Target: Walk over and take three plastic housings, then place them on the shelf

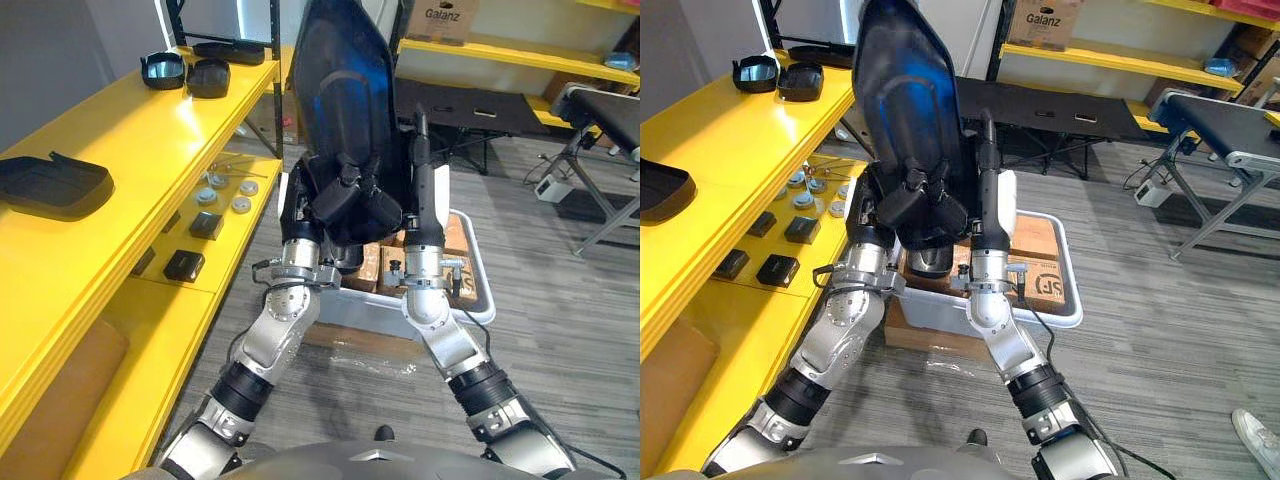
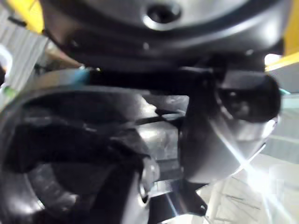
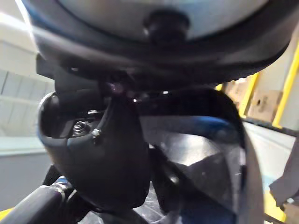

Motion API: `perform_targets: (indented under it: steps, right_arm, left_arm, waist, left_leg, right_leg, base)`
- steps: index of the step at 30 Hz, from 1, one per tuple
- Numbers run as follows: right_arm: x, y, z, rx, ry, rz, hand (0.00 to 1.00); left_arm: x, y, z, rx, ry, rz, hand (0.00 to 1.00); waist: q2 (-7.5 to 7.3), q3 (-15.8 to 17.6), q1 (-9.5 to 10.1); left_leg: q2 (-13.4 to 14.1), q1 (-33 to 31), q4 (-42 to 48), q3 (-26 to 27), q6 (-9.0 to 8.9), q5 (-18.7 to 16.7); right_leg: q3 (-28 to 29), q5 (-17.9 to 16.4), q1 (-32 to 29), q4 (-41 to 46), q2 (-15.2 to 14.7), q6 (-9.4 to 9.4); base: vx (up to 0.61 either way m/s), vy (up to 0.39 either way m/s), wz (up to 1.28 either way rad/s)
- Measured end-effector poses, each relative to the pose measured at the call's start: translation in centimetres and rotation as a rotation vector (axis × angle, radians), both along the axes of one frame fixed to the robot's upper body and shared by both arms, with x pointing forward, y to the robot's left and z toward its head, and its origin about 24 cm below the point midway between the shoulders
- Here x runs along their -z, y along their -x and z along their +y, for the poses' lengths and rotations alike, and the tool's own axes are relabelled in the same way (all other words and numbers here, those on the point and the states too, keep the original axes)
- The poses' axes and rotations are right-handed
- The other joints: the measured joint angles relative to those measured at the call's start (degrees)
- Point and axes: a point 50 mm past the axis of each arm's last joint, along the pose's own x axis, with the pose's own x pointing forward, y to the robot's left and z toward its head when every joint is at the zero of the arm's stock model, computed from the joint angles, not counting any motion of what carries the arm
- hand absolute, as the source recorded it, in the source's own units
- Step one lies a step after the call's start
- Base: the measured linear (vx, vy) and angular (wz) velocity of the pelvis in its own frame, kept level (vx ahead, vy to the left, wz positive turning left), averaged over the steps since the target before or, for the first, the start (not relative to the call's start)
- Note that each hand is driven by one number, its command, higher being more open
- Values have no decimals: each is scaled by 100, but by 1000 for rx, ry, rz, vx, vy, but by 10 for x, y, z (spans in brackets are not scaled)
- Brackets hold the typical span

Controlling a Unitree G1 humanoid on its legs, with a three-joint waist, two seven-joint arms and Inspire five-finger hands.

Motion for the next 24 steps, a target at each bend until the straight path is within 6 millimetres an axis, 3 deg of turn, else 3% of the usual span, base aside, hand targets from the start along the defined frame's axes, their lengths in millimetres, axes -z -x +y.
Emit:
perform_targets:
  steps: [8, 13, 18, 24]
  right_arm:
    - [28, 10, -28, 94, -94, 138, 100]
    - [56, 34, -45, 159, -196, 243, 100]
    - [66, 47, -51, 213, -392, 254, 100]
    - [82, 59, -75, 290, -434, 354, 100]
  left_arm:
    - [-7, -4, 44, -407, -145, -100, 0]
    - [19, 9, 81, -625, -162, 3, 0]
    - [37, 19, 96, -691, -148, 85, 0]
    - [55, 33, 113, -631, 53, 168, 0]
  waist:
    - [69, -36, -12]
    - [218, -68, -29]
    - [224, -68, -28]
    - [325, -89, -81]
  left_leg:
    - [0, -49, -30, 25, 0, -1]
    - [1, -97, -54, 39, 0, -13]
    - [0, -97, -79, 62, 1, -17]
    - [0, -108, -95, 105, -2, -40]
  right_leg:
    - [17, -1, -86, 0, 1, 1]
    - [23, 2, -149, 0, 5, 5]
    - [30, 1, -176, -1, 5, 4]
    - [66, -10, -226, -1, 5, -2]
  base:
    - [0, 0, 0]
    - [0, 0, 0]
    - [0, 0, 0]
    - [-8, 7, -3]
